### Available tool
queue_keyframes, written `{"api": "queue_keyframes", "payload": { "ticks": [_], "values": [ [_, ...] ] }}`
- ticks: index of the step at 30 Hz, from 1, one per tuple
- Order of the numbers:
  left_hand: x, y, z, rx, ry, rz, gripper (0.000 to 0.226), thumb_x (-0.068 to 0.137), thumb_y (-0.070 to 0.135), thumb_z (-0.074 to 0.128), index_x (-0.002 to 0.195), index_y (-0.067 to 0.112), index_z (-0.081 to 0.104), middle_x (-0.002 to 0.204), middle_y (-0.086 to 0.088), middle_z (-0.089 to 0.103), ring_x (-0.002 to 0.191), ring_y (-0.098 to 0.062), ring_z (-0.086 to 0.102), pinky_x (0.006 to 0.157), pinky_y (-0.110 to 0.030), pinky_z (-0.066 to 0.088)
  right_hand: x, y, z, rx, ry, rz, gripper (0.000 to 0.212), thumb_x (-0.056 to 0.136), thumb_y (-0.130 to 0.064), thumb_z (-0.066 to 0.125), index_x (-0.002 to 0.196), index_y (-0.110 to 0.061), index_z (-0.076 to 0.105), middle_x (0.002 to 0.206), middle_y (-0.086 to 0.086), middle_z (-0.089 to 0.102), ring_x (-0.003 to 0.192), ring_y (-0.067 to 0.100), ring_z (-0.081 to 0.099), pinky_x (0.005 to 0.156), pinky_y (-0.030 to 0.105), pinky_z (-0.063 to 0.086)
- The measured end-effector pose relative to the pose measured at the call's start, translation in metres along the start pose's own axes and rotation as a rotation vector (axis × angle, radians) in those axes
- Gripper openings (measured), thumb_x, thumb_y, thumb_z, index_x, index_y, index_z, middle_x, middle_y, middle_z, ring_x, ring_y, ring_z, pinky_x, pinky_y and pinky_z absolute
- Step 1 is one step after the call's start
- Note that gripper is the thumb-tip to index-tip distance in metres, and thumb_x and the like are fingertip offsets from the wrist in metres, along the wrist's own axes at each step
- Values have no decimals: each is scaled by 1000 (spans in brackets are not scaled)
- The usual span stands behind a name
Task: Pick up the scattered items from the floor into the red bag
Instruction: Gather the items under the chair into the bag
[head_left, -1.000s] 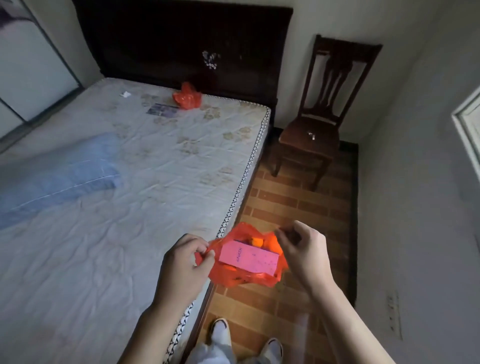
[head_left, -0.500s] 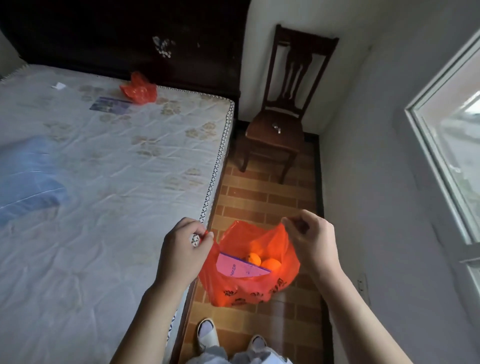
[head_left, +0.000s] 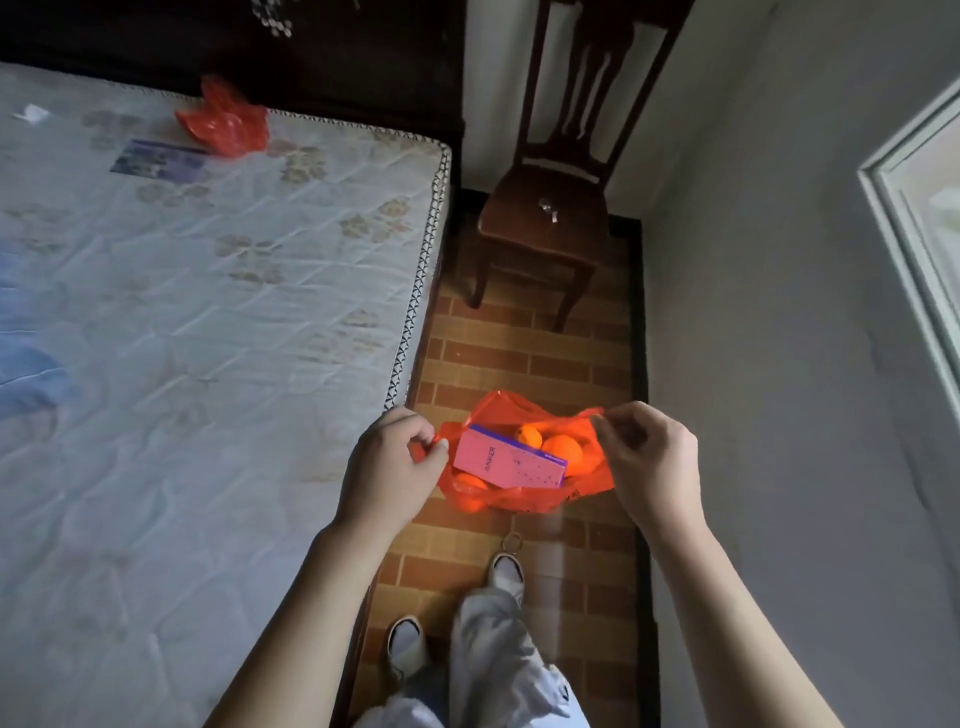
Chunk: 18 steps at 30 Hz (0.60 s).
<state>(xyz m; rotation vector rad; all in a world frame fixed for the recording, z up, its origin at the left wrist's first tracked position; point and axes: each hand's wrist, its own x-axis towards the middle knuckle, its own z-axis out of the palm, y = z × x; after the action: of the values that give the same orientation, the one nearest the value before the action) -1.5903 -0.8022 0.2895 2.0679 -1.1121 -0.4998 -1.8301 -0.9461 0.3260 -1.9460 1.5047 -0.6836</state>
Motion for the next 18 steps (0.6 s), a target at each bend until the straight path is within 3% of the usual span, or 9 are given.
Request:
{"api": "queue_keyframes", "payload": {
  "ticks": [7,13,18],
  "values": [
    [55,-24,70,61,-27,-42,26,85,17,76,70,21,55,87,9,60,79,-14,61,70,-36,53,69,65,62,36,-128,-2,11,89,-23,79,82,-17,75,69,-11,69,71,6,65,56,18,44],
    [89,-85,149,81,-69,-81,26,85,17,74,69,18,55,85,9,59,76,-14,59,69,-36,53,98,143,145,-8,-220,-2,4,88,-19,79,85,-18,76,70,-19,63,64,-4,59,62,7,38],
    [94,-157,222,113,-104,-108,25,85,21,74,69,19,56,87,10,61,80,-17,62,72,-39,54,94,219,223,-42,-273,26,6,88,-20,77,85,-17,74,74,-10,69,68,12,62,64,27,46]
  ]
}}
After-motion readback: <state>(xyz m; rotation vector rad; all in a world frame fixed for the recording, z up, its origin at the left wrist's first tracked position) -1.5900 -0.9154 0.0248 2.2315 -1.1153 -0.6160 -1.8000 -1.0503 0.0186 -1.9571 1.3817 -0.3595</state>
